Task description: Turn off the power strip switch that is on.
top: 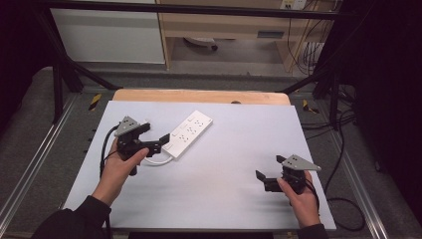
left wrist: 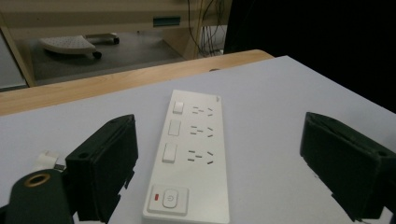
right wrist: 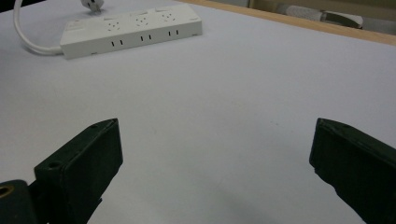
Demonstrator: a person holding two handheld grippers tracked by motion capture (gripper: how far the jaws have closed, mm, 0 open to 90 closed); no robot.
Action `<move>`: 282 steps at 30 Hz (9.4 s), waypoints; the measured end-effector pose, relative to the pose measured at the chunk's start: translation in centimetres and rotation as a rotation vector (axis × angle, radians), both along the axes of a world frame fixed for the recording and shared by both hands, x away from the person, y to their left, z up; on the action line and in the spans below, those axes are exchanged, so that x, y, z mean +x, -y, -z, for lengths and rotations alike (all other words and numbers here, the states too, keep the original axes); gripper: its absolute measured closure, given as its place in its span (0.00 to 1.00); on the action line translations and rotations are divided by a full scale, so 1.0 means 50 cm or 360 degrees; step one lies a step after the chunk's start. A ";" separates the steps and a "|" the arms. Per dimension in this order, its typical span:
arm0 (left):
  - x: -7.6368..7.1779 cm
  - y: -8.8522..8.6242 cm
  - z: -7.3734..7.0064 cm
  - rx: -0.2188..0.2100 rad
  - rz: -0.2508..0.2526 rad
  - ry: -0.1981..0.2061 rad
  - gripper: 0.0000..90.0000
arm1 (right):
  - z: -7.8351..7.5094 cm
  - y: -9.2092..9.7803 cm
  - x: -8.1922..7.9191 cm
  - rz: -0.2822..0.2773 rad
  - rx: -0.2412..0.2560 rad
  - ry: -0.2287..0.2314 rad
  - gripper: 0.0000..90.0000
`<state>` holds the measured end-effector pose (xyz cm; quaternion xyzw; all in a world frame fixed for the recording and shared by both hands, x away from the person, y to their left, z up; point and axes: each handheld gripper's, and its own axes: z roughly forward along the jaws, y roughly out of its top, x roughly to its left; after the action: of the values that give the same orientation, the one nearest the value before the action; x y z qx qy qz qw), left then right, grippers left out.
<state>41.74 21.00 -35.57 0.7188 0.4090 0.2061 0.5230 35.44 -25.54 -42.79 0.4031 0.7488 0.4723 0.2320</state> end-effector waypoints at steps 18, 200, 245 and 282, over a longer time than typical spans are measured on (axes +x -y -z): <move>0.090 0.050 0.006 0.0076 -0.0013 -0.0029 0.25 | 0.005 -0.012 0.005 -0.0072 -0.0057 -0.0013 0.04; 0.286 0.138 0.144 0.0332 0.0060 -0.0295 1.00 | 0.005 0.014 0.008 -0.0024 0.0058 -0.0047 0.04; 0.271 0.126 0.120 0.0236 0.0021 -0.0294 0.35 | 0.006 0.014 0.007 -0.0028 0.0056 -0.0049 0.04; 0.226 0.088 0.060 0.0109 0.0028 -0.0240 0.10 | 0.005 0.011 0.007 -0.0029 0.0045 -0.0045 0.03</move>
<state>53.06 16.59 -38.59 0.7533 0.4336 0.1608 0.4677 35.77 -26.09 -43.04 0.4062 0.7488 0.4792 0.2113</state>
